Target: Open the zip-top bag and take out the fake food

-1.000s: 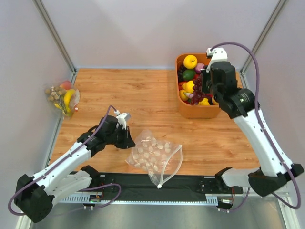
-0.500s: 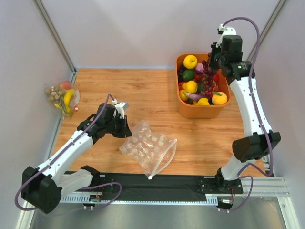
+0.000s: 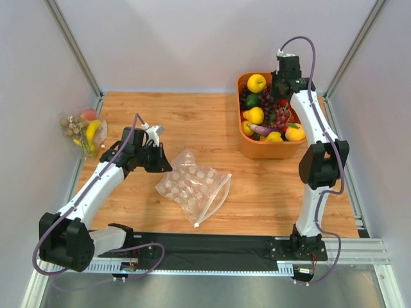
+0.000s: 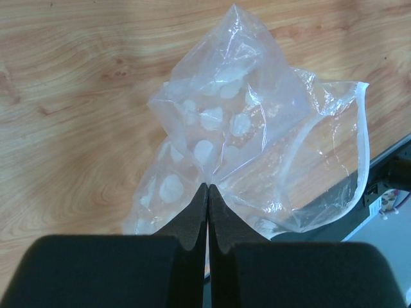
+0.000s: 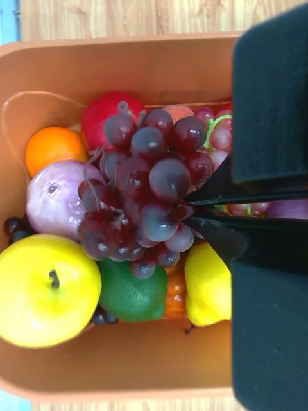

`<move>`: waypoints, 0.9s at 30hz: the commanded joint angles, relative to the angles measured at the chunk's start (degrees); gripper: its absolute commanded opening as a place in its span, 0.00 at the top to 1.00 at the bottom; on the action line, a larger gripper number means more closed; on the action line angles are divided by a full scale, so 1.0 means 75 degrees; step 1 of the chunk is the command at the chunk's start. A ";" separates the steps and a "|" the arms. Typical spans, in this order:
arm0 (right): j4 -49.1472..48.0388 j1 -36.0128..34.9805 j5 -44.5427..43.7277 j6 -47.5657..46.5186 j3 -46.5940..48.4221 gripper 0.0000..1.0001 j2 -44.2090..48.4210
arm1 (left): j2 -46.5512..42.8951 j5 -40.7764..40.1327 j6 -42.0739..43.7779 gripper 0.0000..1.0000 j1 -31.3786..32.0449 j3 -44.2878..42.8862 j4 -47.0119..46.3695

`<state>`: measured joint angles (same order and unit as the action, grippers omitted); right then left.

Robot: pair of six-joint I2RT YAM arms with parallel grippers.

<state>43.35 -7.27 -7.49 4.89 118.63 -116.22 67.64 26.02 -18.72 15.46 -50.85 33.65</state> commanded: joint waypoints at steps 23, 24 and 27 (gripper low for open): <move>-0.1244 0.0078 0.1194 0.0941 -0.3963 0.00 0.4408 | -0.2185 -0.1219 0.0304 0.08 -0.0527 0.0288 -0.0514; -0.1396 0.0044 0.1290 0.1000 -0.4248 0.00 0.4967 | -0.2360 -0.1359 0.0305 0.08 -0.0515 0.0288 -0.0537; -0.1712 -0.0109 0.1653 0.1211 -0.5408 0.00 0.6116 | -0.2665 -0.1558 0.0340 0.07 -0.0515 0.0300 -0.0549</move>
<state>34.50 -7.05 -0.25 10.90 84.01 -76.71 49.82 17.43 -17.39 11.94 -49.06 31.46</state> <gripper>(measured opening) 0.998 0.925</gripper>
